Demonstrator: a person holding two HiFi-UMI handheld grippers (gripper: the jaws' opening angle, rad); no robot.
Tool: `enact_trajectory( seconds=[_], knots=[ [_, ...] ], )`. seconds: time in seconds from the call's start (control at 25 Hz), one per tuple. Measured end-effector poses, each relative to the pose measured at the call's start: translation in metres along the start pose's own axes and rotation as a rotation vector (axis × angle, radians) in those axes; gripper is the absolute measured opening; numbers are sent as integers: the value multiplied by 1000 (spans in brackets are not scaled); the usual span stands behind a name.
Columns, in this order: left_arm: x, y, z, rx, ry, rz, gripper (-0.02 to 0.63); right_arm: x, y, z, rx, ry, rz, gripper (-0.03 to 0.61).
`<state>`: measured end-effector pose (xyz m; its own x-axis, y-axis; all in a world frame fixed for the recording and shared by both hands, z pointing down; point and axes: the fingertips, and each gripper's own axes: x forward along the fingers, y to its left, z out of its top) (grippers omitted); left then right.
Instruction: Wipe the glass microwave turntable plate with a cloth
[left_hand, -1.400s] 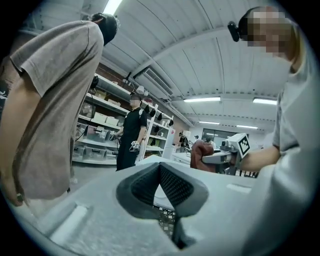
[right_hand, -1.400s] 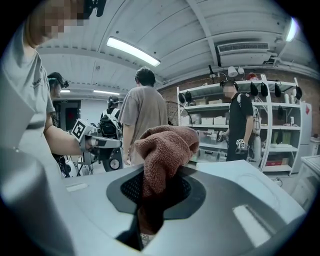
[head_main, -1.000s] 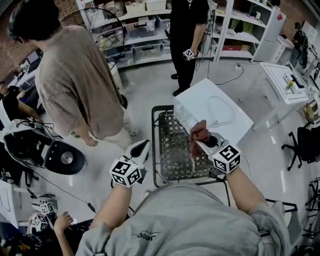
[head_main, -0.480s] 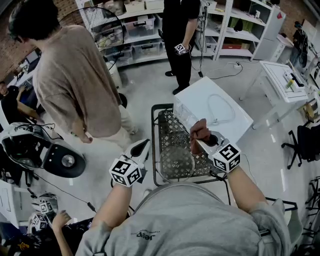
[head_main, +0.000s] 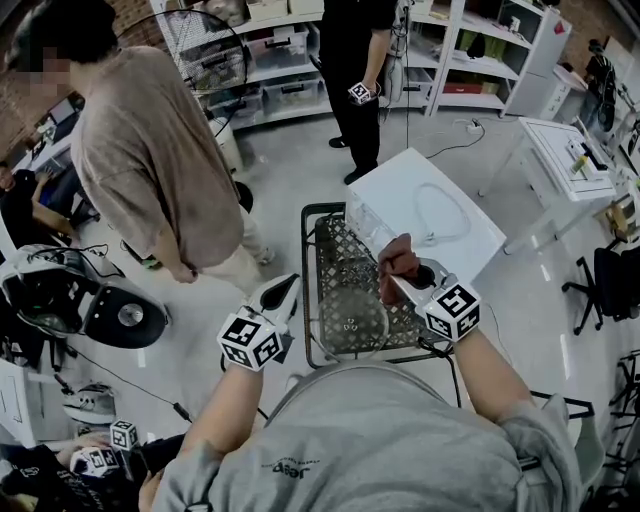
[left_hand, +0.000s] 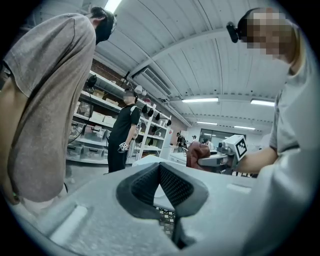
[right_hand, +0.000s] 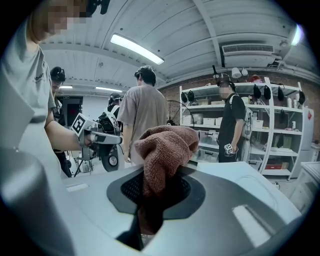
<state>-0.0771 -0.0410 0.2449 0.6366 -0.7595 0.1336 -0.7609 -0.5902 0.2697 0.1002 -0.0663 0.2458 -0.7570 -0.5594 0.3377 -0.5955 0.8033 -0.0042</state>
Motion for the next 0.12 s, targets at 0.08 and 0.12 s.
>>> enact_trajectory(
  seconds=[0.08,0.12],
  knots=[
    [0,-1,0,0,0,0,-2,0,0,0,-1,0,1,66],
    [0,-1,-1,-1,0,0,-2,-1,0,-1,-2,0,1,66]
  ],
)
